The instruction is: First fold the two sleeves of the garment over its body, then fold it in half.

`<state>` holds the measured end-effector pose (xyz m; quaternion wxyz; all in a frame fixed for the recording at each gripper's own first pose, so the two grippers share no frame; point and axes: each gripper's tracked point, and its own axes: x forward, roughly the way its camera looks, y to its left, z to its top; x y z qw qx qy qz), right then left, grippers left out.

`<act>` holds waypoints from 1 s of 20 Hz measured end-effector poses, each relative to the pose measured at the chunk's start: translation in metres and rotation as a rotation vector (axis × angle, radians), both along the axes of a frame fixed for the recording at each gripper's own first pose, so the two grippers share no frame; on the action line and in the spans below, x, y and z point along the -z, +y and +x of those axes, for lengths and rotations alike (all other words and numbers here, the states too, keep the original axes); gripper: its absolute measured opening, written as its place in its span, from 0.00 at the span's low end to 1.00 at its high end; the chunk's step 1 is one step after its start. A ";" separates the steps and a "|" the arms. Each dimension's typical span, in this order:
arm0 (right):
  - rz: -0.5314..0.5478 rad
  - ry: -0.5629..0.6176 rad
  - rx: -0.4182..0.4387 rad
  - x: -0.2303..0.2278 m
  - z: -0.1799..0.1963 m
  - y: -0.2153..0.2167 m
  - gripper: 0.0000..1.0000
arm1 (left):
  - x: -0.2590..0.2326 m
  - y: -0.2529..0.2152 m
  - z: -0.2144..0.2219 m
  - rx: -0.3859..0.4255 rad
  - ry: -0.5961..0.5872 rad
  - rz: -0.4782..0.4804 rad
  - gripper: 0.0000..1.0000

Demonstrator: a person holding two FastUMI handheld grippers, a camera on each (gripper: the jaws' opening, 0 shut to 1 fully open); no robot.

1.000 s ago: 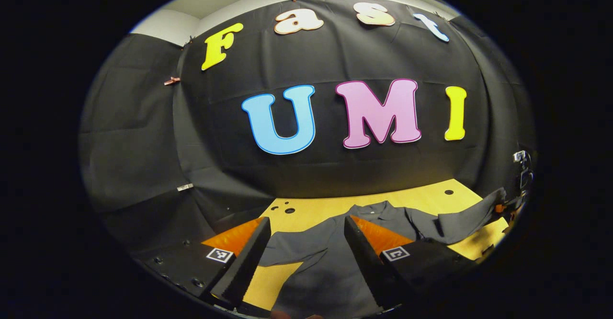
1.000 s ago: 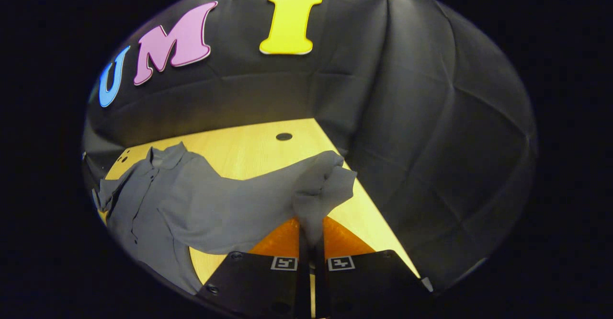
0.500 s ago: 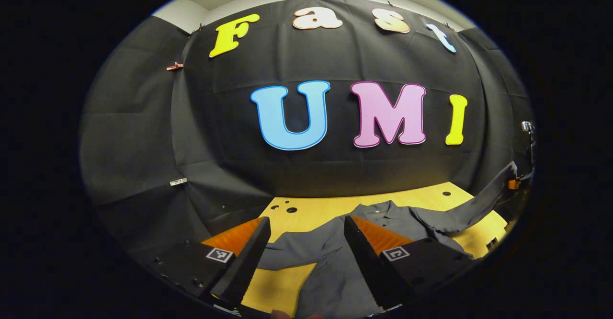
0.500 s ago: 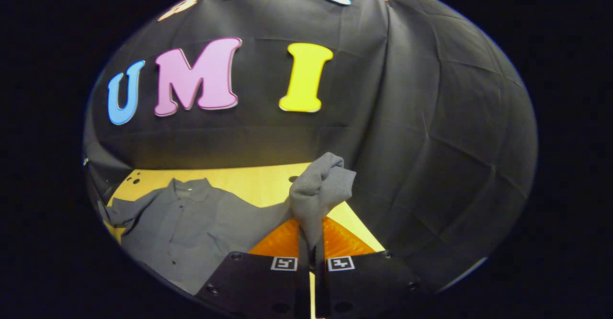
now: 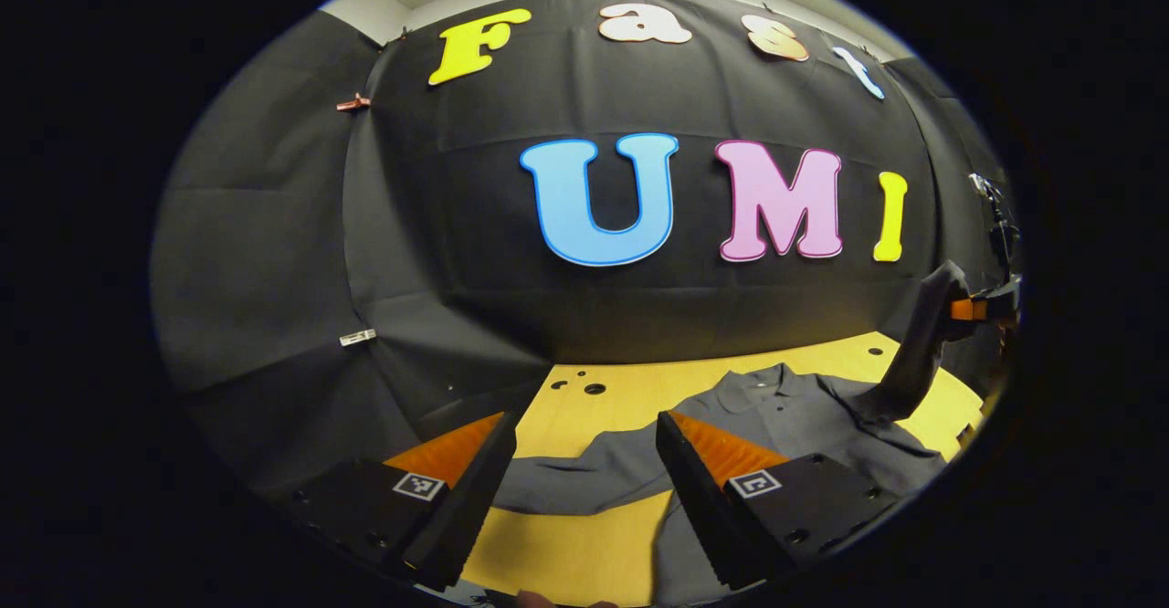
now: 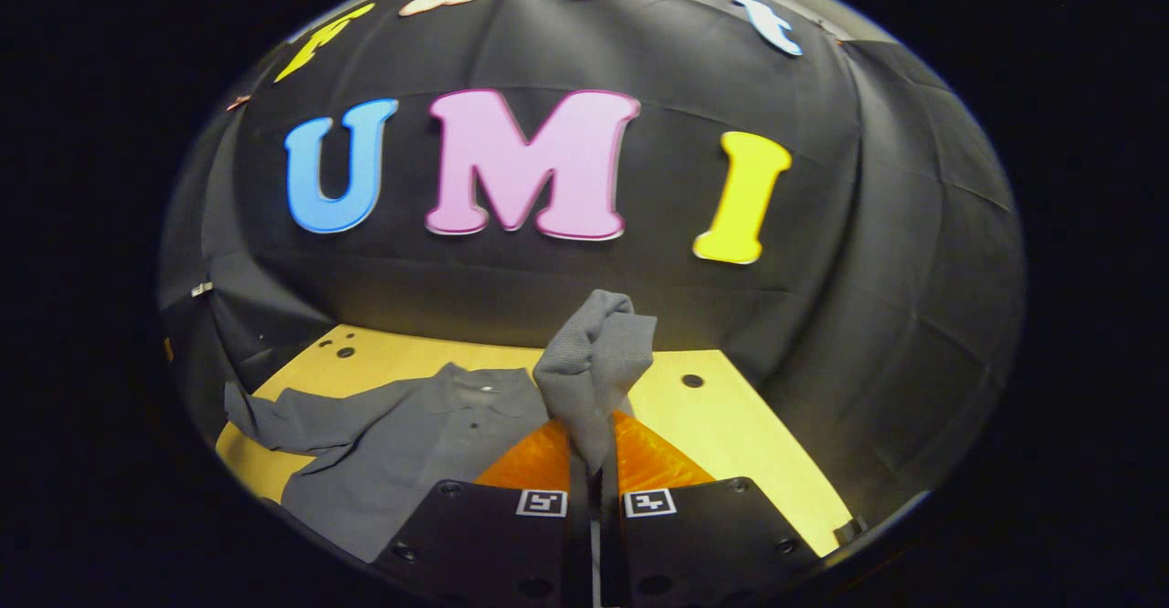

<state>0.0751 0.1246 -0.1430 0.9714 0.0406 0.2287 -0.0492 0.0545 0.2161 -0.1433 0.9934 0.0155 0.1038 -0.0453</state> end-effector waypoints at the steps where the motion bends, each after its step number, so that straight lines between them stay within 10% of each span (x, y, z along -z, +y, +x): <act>1: -0.001 0.007 -0.029 0.005 0.005 0.021 0.08 | 0.006 0.008 0.005 -0.004 0.008 0.001 0.97; 9: 0.021 0.148 -0.138 0.087 0.032 0.145 0.08 | 0.049 0.054 0.030 0.010 0.057 0.013 0.97; 20: 0.034 0.347 -0.143 0.178 0.029 0.207 0.12 | 0.104 0.090 0.071 0.019 0.116 0.027 0.97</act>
